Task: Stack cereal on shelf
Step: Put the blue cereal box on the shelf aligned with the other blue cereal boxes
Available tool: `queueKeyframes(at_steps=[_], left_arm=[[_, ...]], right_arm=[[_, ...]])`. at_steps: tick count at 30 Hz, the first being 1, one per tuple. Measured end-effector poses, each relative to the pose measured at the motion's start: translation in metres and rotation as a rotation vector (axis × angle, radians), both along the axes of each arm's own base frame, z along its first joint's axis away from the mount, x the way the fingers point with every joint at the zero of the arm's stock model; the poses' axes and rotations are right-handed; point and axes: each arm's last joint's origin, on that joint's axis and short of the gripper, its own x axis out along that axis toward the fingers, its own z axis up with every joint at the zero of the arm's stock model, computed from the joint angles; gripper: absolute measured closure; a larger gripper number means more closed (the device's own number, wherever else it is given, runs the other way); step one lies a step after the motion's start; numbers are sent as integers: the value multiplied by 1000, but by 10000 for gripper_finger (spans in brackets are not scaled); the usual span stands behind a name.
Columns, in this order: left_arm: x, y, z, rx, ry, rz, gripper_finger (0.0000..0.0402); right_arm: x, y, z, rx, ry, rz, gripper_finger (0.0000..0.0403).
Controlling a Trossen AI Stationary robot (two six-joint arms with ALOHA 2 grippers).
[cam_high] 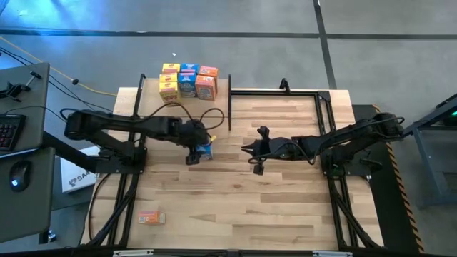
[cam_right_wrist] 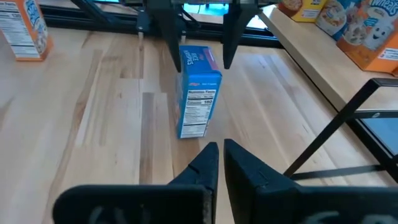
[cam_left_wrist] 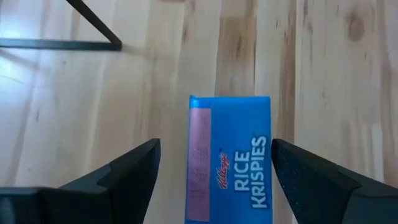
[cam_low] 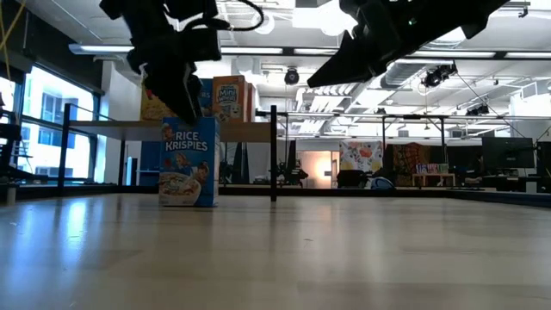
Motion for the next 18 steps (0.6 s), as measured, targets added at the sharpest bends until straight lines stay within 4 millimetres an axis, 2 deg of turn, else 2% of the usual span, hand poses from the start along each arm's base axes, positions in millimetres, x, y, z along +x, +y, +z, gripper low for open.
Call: queueKeyframes(at_steps=[6, 18], left_arm=[[2, -5, -8, 50, 56, -36, 118], [0, -8, -7, 52, 65, -64, 206]], right_arm=[[0, 0, 0, 0, 2, 1, 389], [0, 0, 0, -8, 6, 4, 389]])
